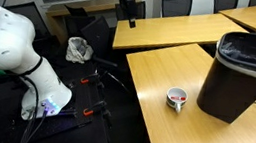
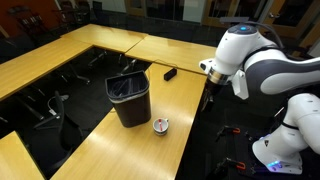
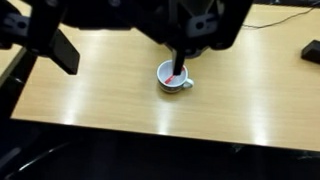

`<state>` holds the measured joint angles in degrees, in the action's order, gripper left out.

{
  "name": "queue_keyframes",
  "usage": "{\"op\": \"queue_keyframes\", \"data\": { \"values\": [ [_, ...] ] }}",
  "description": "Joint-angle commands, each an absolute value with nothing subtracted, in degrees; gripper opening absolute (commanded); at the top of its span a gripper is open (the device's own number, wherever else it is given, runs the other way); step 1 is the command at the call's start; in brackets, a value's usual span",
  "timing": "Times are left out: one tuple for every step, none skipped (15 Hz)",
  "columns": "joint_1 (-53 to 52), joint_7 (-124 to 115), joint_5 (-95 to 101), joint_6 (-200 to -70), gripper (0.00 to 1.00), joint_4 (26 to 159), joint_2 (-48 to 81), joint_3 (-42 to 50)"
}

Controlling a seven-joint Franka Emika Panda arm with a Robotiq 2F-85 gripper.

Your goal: Move the cup slightly to the left

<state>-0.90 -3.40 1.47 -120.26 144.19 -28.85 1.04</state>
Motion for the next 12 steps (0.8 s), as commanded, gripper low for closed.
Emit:
{"op": "queue_keyframes", "data": {
  "values": [
    [0.44,-5.84,0.12,-133.86,1.00,141.07,-15.06,0.81],
    [0.35,-5.51,-0.56,-136.81,1.00,139.31,-9.86,1.13],
    [0.57,-6.74,-0.74,-139.47,1.00,137.72,-5.27,1.00],
    [0.98,-8.38,0.04,-142.66,1.00,135.98,-0.33,0.69],
    [1.05,-9.96,0.57,-144.56,1.00,133.26,4.81,0.77],
    [0.74,-10.43,1.10,-146.35,1.00,130.36,9.93,1.03],
    [0.29,-12.29,3.14,-147.73,1.00,126.97,15.04,1.58],
    [-0.50,-13.51,4.32,-147.31,1.00,122.76,20.20,2.35],
    [-1.03,-14.01,4.39,-146.59,1.00,119.19,24.45,2.95],
    [-1.57,-14.26,4.71,-145.35,1.00,115.30,28.49,3.53],
    [-1.58,-13.50,4.01,-143.22,1.00,111.95,31.71,3.62],
    [-0.80,-12.18,1.69,-139.21,1.00,108.84,34.03,2.64]
  ]
}}
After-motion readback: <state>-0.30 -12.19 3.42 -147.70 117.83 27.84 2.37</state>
